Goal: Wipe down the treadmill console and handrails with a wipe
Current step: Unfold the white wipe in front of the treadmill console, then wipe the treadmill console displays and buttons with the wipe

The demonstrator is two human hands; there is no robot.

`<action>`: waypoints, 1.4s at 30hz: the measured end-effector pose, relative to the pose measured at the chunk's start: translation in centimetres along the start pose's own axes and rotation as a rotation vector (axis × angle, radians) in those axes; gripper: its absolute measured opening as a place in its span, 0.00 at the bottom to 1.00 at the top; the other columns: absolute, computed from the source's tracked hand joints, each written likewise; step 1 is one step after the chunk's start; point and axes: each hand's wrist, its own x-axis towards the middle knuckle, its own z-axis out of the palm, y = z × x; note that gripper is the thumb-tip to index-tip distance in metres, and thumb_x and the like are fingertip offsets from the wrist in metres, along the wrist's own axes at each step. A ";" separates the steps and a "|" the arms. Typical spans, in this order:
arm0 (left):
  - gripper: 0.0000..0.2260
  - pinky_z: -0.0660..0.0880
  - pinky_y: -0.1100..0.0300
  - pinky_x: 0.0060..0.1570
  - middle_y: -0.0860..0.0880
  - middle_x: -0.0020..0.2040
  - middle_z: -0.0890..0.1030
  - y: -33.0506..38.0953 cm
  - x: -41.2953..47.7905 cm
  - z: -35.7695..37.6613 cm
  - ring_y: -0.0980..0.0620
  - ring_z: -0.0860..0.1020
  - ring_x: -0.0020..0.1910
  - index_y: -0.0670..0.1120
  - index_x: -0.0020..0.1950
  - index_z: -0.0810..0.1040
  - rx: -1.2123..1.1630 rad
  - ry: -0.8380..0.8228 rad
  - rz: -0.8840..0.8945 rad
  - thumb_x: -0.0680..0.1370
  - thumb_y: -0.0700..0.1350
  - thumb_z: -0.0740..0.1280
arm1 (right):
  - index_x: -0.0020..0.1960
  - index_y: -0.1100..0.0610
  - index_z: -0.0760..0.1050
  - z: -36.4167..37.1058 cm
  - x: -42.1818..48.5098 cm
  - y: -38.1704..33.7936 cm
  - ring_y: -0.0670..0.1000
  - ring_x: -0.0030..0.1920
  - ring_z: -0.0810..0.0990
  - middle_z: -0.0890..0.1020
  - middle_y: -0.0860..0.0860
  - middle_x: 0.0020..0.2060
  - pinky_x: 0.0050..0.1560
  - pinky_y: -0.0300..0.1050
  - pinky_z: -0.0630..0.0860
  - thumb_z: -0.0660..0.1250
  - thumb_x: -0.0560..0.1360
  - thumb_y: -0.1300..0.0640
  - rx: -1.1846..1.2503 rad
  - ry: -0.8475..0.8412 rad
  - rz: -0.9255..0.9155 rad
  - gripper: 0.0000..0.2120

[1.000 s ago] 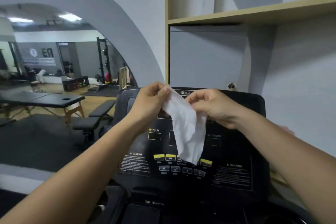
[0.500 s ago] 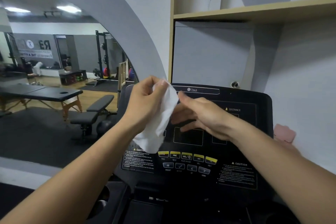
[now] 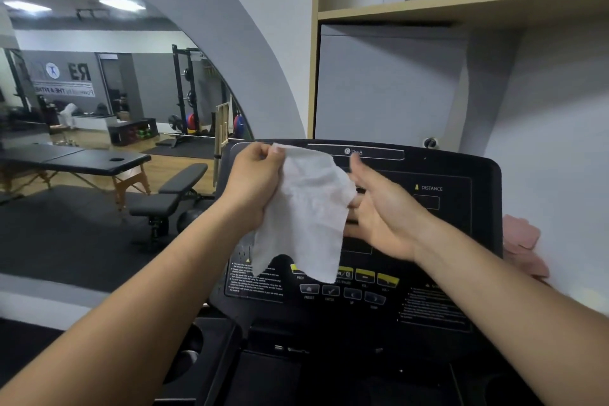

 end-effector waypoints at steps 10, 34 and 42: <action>0.24 0.78 0.56 0.40 0.43 0.41 0.83 -1.0 -1.4 -1.5 0.46 0.81 0.42 0.48 0.63 0.75 0.029 -0.539 -0.162 0.69 0.35 0.74 | 0.59 0.54 0.76 -1.7 -0.8 1.1 0.56 0.46 0.82 0.85 0.57 0.45 0.47 0.51 0.78 0.70 0.74 0.61 -0.101 0.223 -0.102 0.14; 0.14 0.69 0.51 0.46 0.39 0.54 0.74 -0.9 3.6 4.6 0.40 0.72 0.50 0.40 0.56 0.73 1.289 0.067 0.869 0.71 0.35 0.68 | 0.35 0.52 0.76 -5.4 6.6 -4.3 0.54 0.42 0.80 0.80 0.49 0.37 0.42 0.43 0.74 0.71 0.71 0.52 -1.139 0.772 -0.338 0.08; 0.27 0.50 0.44 0.76 0.40 0.79 0.54 -9.0 0.4 7.1 0.43 0.47 0.79 0.39 0.78 0.56 1.107 -0.257 0.892 0.82 0.51 0.52 | 0.58 0.59 0.76 -5.4 5.5 -1.3 0.60 0.55 0.76 0.79 0.57 0.55 0.46 0.53 0.76 0.67 0.72 0.62 -1.834 0.635 -0.915 0.15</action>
